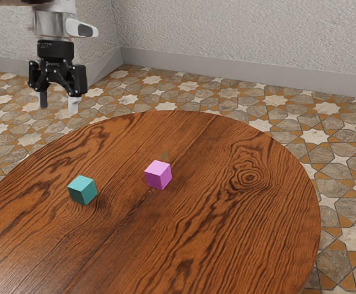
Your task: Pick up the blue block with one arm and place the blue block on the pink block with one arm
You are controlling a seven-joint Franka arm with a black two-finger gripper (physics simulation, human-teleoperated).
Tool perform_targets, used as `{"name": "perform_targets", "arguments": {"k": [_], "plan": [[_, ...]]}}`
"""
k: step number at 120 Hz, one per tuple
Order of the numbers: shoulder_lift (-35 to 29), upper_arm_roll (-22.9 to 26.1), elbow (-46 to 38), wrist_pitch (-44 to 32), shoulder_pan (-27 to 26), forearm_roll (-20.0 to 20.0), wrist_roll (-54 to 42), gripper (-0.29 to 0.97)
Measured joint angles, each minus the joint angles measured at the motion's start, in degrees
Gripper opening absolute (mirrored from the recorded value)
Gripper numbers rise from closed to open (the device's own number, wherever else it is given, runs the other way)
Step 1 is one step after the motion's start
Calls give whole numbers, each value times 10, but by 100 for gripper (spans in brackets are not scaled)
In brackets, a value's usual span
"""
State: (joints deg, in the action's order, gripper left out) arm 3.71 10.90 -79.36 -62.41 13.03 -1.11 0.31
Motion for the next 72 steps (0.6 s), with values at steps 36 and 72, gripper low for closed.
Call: {"name": "perform_targets", "arguments": {"k": [36,72], "plan": [[-85,87,-350,-330,138,42,-6,68],[-80,92,-505,-644,179,51,-34,68]]}}
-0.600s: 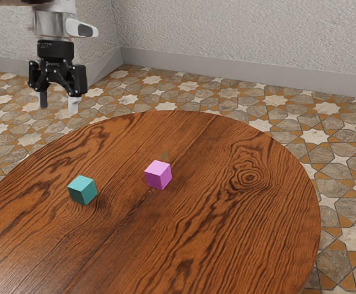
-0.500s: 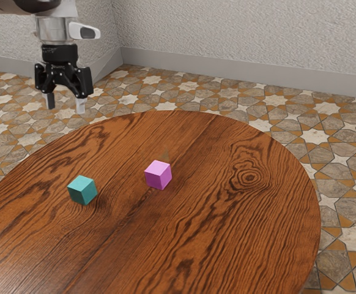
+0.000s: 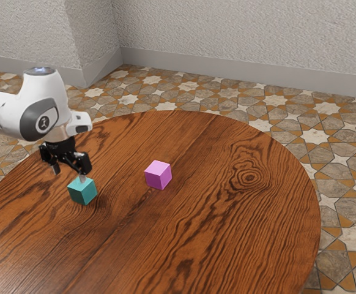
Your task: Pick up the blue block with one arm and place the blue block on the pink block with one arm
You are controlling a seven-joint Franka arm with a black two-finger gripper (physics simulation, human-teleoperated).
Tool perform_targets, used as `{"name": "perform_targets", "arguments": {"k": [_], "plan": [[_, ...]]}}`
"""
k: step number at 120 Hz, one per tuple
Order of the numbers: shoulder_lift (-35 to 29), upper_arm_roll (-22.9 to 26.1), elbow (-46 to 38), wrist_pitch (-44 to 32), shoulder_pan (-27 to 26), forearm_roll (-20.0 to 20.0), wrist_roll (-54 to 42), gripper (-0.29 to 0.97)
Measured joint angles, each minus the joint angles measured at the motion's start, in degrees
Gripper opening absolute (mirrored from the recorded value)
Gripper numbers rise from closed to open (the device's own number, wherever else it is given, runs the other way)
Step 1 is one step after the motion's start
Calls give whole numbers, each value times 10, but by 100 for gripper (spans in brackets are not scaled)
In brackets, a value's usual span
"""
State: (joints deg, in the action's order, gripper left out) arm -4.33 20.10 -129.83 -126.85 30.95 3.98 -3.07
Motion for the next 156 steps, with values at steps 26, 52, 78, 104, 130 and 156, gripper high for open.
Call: {"name": "perform_targets", "arguments": {"k": [26,52,78,104,130,156], "plan": [[44,-1,-5,-91,17,1,-22,68],[97,-2,-6,-128,34,5,-45,68],[161,-14,31,-159,41,17,-78,68],[211,-23,70,-172,41,29,-107,68],[251,-24,103,-177,41,35,-128,65],[253,-24,105,-179,40,39,-142,42]]}}
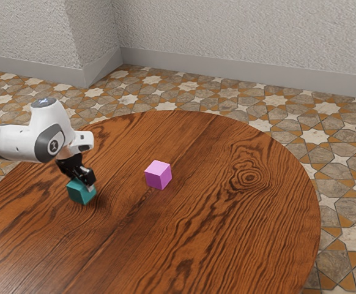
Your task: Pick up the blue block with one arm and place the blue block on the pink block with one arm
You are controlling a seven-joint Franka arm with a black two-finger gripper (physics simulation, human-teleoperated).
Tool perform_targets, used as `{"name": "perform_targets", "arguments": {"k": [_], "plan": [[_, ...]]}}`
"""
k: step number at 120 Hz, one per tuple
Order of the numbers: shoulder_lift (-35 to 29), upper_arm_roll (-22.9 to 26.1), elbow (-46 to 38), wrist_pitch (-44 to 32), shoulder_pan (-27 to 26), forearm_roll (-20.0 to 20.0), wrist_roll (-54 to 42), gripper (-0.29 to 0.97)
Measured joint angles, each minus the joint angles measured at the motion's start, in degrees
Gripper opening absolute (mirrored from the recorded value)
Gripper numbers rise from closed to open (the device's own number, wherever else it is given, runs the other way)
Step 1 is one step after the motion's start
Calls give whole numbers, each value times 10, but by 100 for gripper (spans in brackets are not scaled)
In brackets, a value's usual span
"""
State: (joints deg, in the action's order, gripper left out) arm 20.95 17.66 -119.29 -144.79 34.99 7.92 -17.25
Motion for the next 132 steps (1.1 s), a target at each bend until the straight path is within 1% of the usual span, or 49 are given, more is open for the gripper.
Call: {"name": "perform_targets", "arguments": {"k": [18,29,38,46,60,77,92,100,107,113,121,132], "plan": [[-4,0,-1,1,0,4,-3,36],[-25,3,1,20,0,6,0,34],[-22,12,53,56,-1,8,6,32],[-18,27,81,83,-2,11,15,32],[-21,76,90,110,-4,13,37,31],[-15,108,104,113,-4,21,67,32],[14,127,159,136,-13,35,103,34],[3,113,170,151,-44,38,123,34],[-9,46,173,160,-114,27,138,35],[-10,12,183,167,-152,18,149,35],[7,-4,220,177,-177,10,163,35],[45,-9,270,191,-190,4,181,36]]}}
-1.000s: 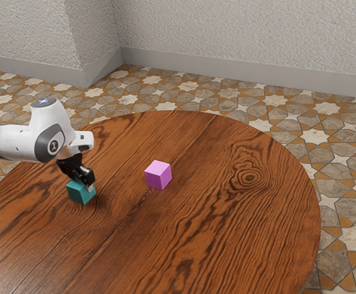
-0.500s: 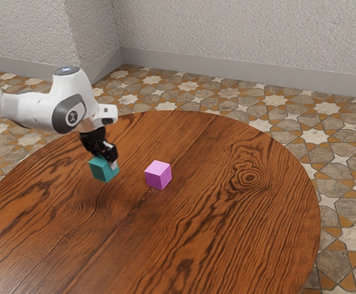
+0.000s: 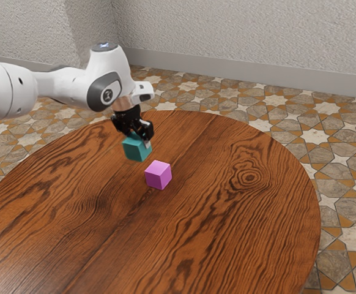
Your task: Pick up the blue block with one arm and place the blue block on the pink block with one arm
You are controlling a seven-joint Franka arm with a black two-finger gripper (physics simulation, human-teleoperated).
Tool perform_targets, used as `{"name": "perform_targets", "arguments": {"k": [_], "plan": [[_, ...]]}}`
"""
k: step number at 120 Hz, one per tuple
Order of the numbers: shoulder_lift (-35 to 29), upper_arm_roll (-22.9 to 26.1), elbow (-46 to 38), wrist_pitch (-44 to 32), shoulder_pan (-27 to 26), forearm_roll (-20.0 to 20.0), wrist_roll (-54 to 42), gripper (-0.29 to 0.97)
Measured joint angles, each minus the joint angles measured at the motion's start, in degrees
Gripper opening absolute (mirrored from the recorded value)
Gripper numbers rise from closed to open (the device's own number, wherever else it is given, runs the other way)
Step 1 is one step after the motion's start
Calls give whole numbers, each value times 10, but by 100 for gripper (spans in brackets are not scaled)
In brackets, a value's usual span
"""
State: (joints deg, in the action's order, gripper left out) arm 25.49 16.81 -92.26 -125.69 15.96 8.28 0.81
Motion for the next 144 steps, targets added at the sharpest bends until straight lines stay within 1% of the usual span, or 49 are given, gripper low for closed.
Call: {"name": "perform_targets", "arguments": {"k": [10,20,57,74,86,98,106,110,114,119,125,130,132,139,144], "plan": [[43,2,42,8,-7,-2,13,37],[62,3,57,13,-12,-1,23,37],[90,26,86,20,-20,51,50,36],[94,29,91,23,-20,63,57,37],[94,30,92,26,-20,63,60,48],[93,34,92,29,-20,63,63,56],[72,35,92,37,-20,62,64,59],[49,35,91,49,-20,52,64,60],[16,35,87,68,-20,34,65,61],[-50,23,58,96,-21,2,66,63],[-131,-7,14,132,-21,-37,67,64],[-183,-28,-4,167,-20,-61,67,64],[-202,-46,-10,182,-29,-68,67,65],[-240,-124,-19,226,-72,-89,60,65],[-253,-160,-20,251,-85,-100,54,66]]}}
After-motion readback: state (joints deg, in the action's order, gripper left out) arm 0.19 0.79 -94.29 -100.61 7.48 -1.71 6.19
